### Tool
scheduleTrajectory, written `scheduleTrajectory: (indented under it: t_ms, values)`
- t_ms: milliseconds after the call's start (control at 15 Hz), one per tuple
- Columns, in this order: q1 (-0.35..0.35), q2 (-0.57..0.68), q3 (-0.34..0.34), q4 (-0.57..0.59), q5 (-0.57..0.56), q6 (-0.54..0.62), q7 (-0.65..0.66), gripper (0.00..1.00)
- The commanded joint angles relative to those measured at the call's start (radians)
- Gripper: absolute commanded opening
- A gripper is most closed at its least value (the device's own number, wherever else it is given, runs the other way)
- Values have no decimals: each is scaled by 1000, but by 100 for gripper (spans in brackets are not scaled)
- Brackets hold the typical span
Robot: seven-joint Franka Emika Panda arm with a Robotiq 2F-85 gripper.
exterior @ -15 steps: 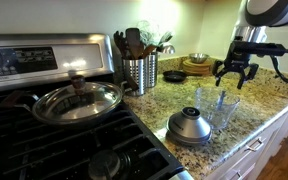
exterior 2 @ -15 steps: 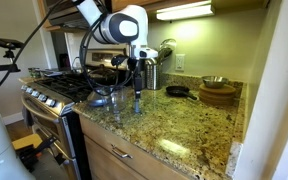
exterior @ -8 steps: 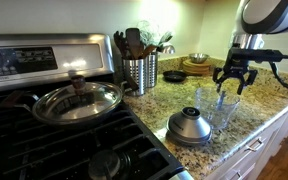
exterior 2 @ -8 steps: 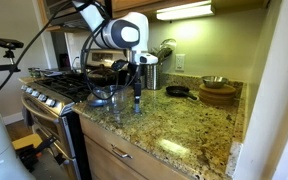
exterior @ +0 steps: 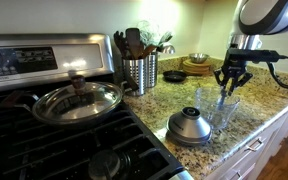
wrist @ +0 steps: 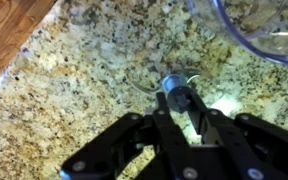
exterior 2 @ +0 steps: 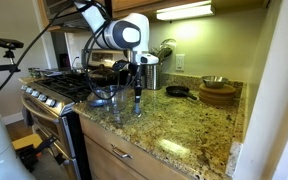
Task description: Place the blender blades upright in the cup then close the cup
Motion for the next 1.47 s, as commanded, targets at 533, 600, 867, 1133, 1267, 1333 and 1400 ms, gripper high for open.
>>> scheduleTrajectory:
  t_ms: [533,600,867,1133,1267,1333,1400]
  values:
    - [5,-13,-10,23,-11,-57,17,9]
    - [4,-24,-11,21,-18,-62,21,9]
    - [0,-75,-13,16,-53,-69,34,9]
    - [-10,-147,-6,13,-114,-88,50,9]
    - [-13,-186,2,12,-122,-117,36,9]
    - [-14,-210,7,11,-124,-135,29,9]
    - [-15,-232,11,9,-125,-153,23,9]
